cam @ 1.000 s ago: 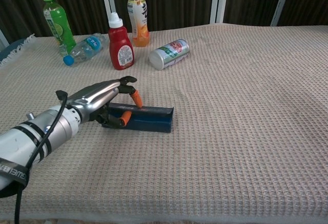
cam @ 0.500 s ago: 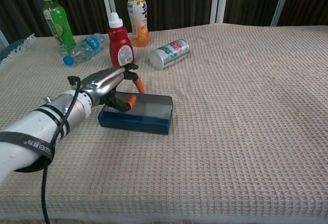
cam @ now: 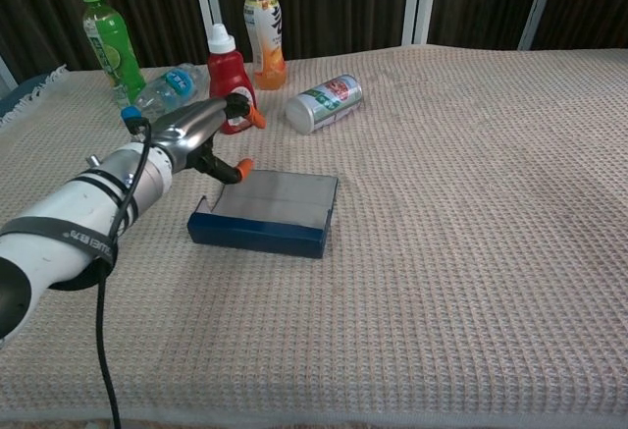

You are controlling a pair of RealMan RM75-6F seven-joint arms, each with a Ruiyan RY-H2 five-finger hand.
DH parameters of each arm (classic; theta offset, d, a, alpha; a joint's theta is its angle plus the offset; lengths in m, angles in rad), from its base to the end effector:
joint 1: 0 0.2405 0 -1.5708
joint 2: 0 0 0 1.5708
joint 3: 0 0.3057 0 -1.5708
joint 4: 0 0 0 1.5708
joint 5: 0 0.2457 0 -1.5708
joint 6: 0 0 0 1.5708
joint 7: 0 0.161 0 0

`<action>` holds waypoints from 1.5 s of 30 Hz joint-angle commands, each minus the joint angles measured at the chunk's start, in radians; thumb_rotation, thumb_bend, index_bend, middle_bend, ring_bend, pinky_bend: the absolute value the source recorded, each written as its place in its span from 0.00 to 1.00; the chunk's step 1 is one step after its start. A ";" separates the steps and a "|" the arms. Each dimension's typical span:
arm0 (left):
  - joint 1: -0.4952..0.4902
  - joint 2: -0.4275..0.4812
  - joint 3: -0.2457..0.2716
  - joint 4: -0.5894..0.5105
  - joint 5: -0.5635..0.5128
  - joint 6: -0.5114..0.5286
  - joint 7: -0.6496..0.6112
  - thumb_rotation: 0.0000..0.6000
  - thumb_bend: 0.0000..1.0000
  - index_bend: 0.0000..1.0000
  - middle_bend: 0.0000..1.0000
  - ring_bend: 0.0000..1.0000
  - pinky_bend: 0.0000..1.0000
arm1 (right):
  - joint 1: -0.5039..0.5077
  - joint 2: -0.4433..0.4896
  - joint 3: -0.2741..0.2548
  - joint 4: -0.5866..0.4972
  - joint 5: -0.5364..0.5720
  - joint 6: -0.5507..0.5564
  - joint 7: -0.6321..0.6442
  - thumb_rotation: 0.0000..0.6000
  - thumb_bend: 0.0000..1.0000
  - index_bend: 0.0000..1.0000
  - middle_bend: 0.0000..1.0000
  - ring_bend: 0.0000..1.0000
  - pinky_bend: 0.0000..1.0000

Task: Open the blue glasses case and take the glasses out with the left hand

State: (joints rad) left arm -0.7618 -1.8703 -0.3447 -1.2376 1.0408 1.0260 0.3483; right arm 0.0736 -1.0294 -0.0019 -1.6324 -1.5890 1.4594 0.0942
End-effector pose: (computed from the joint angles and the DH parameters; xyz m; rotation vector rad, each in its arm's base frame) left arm -0.1375 0.4203 -0.1217 -1.6241 -1.1034 -1.0759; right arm -0.3685 -0.1871 0.1626 1.4829 -0.9558 0.9059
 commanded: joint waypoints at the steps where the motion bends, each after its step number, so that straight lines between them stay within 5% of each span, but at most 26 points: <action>1: 0.062 0.103 0.067 -0.144 0.052 0.013 -0.045 1.00 0.51 0.38 0.01 0.00 0.00 | 0.000 -0.003 0.000 -0.001 0.001 0.000 -0.006 1.00 0.15 0.00 0.00 0.00 0.00; 5: 0.094 0.170 0.133 -0.240 0.061 -0.010 -0.041 1.00 0.56 0.39 0.02 0.00 0.00 | 0.002 -0.011 -0.001 -0.005 0.001 -0.006 -0.024 1.00 0.15 0.00 0.00 0.00 0.00; 22: 0.128 0.180 0.222 -0.205 0.069 -0.004 -0.009 1.00 0.63 0.40 0.00 0.00 0.00 | 0.006 -0.013 -0.004 -0.009 -0.003 -0.011 -0.031 1.00 0.15 0.00 0.00 0.00 0.00; 45: 0.206 0.320 0.279 -0.298 0.067 0.066 0.067 1.00 0.67 0.47 0.02 0.00 0.00 | 0.012 -0.031 -0.008 -0.012 -0.003 -0.025 -0.075 1.00 0.15 0.00 0.00 0.00 0.00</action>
State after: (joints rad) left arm -0.5606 -1.5561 -0.0702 -1.5304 1.1108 1.0876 0.4077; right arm 0.0852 -1.0604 -0.0099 -1.6445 -1.5918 1.4339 0.0189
